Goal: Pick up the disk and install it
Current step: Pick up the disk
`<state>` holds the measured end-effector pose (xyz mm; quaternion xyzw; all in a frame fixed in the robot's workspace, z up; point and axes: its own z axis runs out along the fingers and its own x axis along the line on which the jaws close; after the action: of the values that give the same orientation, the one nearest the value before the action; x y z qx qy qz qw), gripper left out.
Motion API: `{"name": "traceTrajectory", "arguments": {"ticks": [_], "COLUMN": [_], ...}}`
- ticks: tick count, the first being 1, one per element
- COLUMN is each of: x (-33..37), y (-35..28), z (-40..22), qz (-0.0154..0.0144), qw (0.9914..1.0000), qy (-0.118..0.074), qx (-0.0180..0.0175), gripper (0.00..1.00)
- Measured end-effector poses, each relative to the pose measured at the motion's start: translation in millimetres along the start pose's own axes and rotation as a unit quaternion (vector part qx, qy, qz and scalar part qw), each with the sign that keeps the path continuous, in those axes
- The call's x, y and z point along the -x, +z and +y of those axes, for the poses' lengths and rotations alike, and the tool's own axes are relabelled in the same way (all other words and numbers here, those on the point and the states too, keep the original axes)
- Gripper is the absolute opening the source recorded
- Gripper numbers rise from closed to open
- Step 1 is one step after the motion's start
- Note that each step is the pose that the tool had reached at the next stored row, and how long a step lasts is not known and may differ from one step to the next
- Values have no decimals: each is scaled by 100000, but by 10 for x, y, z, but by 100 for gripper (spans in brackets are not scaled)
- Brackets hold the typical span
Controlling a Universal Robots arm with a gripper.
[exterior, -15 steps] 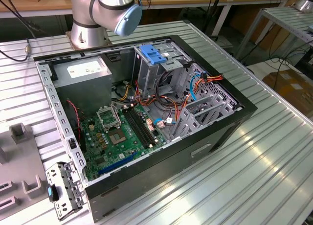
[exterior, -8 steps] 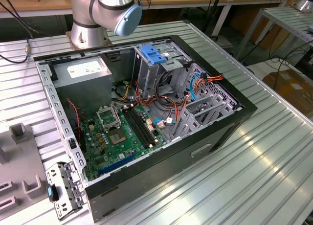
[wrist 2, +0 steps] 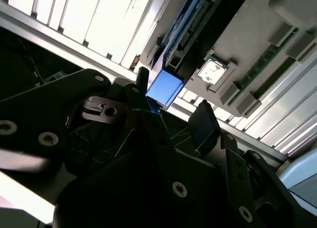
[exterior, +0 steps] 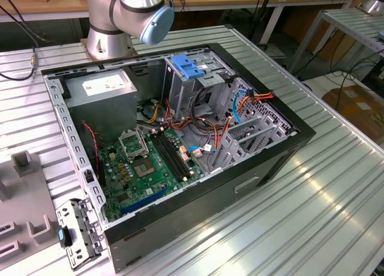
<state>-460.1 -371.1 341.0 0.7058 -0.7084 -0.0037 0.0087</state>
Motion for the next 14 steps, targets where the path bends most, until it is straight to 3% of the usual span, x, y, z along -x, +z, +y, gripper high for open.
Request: {"name": "traceTrajectory", "arguments": {"ticks": [4, 6, 10, 12, 14], "x": [4, 4, 3, 4, 5], "y": [139, 179, 220, 250, 272], "z": [3, 15, 60, 61, 70], "qz": [2, 4, -12, -17, -26], "qw": [100000, 100000, 99997, 99991, 99987], "qy": [-24, -62, -120, -114, -124], "qx": [-11, -114, -759, -1356, -1601], "gripper": [60, 60, 60, 60, 60]}}
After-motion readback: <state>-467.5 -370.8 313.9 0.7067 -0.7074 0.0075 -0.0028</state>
